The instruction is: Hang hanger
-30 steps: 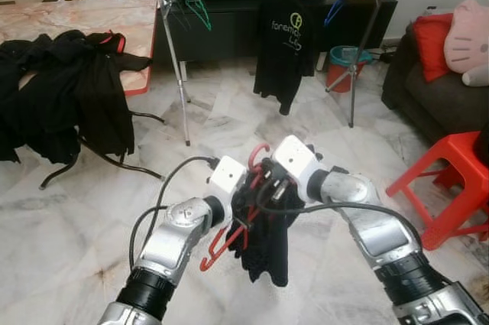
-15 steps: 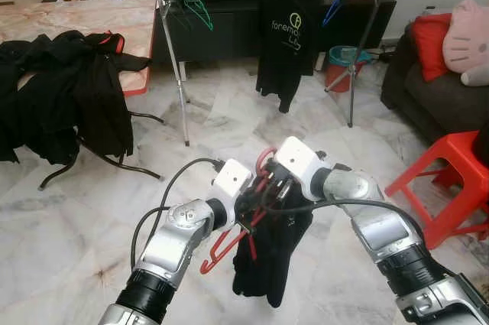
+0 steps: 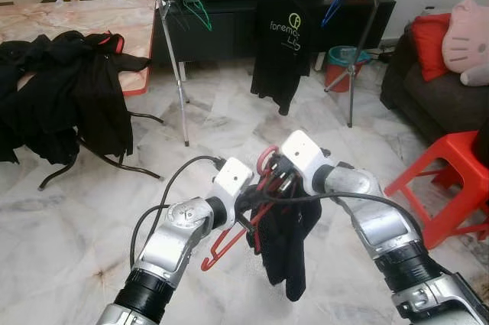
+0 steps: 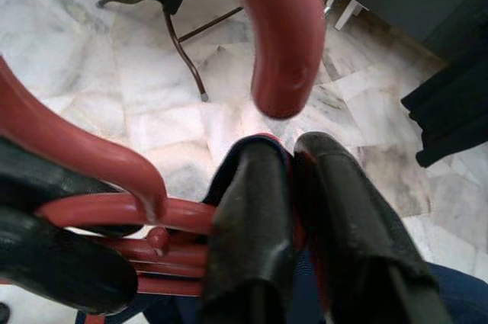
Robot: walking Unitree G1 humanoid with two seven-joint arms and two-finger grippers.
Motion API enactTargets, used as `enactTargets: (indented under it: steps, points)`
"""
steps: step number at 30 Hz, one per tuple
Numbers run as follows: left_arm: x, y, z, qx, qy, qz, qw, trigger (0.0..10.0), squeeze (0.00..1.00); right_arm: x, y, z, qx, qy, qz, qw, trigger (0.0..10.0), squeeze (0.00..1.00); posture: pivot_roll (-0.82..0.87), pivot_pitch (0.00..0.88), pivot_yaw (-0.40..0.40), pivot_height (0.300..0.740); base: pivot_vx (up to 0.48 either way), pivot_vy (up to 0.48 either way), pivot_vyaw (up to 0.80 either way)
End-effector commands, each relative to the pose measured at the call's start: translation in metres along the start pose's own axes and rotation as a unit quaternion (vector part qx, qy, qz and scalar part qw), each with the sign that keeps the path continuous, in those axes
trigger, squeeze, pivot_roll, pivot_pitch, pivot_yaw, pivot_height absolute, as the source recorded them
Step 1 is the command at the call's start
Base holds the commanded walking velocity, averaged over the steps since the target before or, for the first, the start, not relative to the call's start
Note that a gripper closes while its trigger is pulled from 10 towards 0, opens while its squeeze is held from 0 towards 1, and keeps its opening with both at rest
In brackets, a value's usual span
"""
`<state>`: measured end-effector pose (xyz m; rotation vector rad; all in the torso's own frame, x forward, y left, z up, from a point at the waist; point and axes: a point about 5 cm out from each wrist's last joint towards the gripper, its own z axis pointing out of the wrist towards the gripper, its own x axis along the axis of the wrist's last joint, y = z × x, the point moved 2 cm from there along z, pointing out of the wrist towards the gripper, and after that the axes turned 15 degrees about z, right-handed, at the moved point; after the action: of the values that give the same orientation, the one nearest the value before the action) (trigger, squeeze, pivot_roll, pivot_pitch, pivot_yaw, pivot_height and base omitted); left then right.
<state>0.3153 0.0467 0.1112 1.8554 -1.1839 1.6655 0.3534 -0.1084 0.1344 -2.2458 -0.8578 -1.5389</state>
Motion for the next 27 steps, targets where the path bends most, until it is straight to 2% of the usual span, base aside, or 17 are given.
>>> enactTargets:
  steps: [1, 16, 25, 27]
  points:
    - [0.013, 0.001, 0.001, -0.003, 0.028, 0.018, 0.999, 10.0, 0.0, 0.017, -0.004, 0.0, 0.012, 0.028, -0.001, 1.0, 10.0, 1.0, -0.14, 0.0, -0.048, 0.732, 0.0, 0.0, 0.0]
    - [0.012, 0.003, 0.003, -0.005, 0.03, 0.014, 0.999, 10.0, 0.0, 0.034, -0.006, -0.003, 0.024, 0.055, 0.003, 0.998, 10.0, 1.0, -0.15, 0.0, -0.051, 0.732, 0.0, 0.0, 0.0]
    - [0.01, 0.004, 0.003, -0.005, 0.026, 0.015, 1.0, 10.0, 0.0, 0.036, -0.007, -0.006, 0.031, 0.055, -0.001, 0.998, 10.0, 1.0, -0.15, 0.0, -0.051, 0.732, 0.0, 0.0, 0.0]
    - [0.01, 0.005, 0.003, -0.007, 0.026, 0.016, 1.0, 10.0, 0.0, 0.032, -0.007, -0.007, 0.035, 0.041, -0.007, 0.999, 10.0, 1.0, -0.15, 0.0, -0.053, 0.732, 0.0, 0.0, 0.0]
